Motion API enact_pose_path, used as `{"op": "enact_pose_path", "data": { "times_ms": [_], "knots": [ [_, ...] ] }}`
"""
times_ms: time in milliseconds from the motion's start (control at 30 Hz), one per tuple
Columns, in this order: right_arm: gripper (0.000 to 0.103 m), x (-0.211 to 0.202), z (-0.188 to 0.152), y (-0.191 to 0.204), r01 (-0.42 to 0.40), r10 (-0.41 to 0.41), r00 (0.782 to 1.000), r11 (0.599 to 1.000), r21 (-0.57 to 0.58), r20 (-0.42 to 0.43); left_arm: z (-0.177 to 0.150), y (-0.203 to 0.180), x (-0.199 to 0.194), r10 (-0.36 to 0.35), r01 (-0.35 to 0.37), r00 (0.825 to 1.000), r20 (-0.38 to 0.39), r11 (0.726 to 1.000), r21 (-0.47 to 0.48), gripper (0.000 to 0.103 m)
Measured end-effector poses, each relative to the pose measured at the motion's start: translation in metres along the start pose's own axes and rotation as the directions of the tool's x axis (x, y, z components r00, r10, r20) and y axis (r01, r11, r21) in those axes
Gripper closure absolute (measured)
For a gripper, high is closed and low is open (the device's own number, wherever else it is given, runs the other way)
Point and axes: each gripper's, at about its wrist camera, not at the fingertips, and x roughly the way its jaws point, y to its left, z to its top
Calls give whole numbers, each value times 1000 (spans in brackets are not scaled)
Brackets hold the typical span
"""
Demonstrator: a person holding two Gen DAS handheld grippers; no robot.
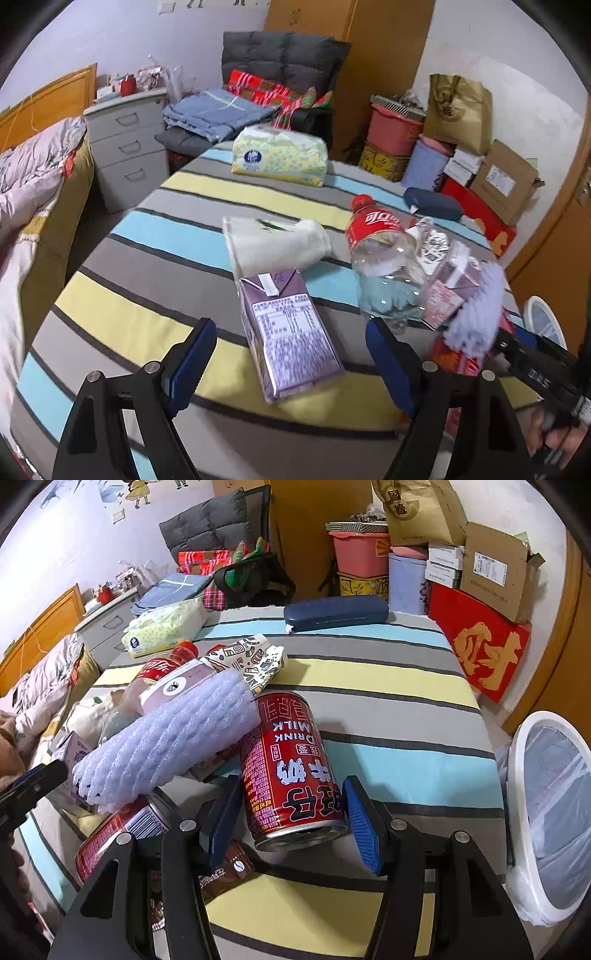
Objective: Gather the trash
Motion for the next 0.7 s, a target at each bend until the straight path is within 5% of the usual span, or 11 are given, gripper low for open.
{"op": "enact_pose_path", "data": {
  "times_ms": [133,267,500,567,700],
  "knots": [
    [45,-1,0,0,4,-5,1000,1000,11,7,2,1,13,82,-82,997,-16,997,4,21],
    [45,-1,-1,0,8,-8,1000,1000,12,14,2,4,19,75,-75,997,-27,997,-13,23],
    [45,-2,-3,-2,10,-11,1000,1000,20,25,-2,9,25,26,-29,998,-62,998,-58,45],
    [45,-3,-3,-3,6,-7,1000,1000,25,24,-3,6,26,31,-34,998,-61,999,-41,61],
    [46,-6,-6,-6,15,-16,999,999,42,34,-4,5,22,16,-18,998,-58,999,-40,64]
  ]
}}
